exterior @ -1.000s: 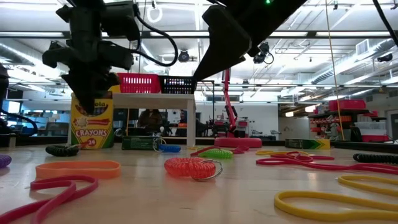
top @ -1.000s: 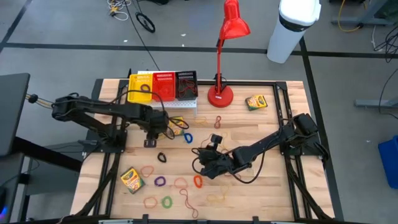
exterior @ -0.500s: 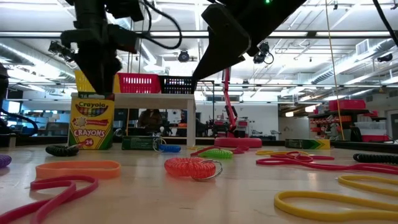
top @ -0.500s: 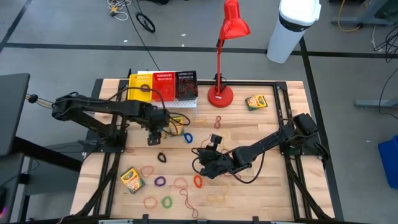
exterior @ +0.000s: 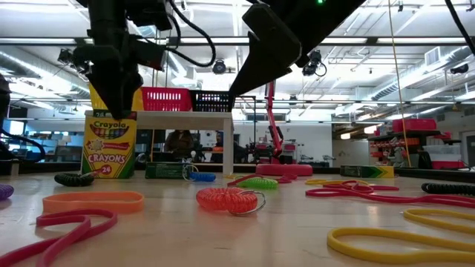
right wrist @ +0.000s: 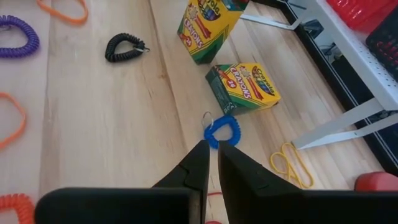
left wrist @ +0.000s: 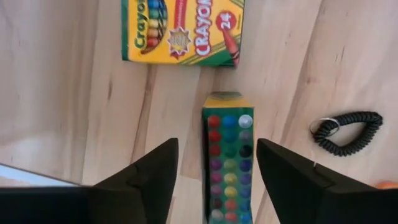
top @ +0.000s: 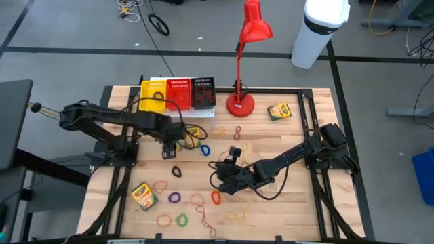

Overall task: Pick & Place Office Desk Supplies
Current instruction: Put the crayon box into the red bin on the shelf

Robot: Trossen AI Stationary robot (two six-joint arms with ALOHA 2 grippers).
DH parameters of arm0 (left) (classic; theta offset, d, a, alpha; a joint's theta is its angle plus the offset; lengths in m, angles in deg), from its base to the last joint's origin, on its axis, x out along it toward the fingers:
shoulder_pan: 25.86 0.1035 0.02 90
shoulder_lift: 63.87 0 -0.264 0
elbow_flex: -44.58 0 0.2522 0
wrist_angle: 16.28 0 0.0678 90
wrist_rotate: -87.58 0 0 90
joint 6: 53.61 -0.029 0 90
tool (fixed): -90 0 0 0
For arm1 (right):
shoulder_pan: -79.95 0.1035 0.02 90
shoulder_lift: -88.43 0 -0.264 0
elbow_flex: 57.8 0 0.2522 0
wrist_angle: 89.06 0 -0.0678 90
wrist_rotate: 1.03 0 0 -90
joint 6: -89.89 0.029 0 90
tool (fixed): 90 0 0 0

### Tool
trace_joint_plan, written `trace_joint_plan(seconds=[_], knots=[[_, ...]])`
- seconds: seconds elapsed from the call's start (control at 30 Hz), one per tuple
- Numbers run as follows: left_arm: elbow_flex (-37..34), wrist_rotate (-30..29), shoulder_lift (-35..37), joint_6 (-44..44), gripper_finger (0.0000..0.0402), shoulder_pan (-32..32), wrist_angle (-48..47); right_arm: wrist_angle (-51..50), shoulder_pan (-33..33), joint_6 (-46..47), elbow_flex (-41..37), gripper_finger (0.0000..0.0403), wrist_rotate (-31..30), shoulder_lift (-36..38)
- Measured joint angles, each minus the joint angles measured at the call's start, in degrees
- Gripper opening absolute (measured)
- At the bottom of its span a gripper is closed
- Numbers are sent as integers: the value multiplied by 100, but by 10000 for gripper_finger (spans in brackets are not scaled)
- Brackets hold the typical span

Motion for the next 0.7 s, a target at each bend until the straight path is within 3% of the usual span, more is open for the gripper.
trace_joint_plan(seconds=[0.3,0.4,0.6,0.7], knots=[[0,62,-573,-340,214,4,61,7,0,2,2,44,0,0],[0,248,-567,-370,187,4,54,7,0,-27,2,44,0,0],[4,450,-372,-439,93,9,-138,9,0,-27,2,44,0,0],[151,574,-261,-501,89,5,-373,8,0,-29,2,44,0,0]])
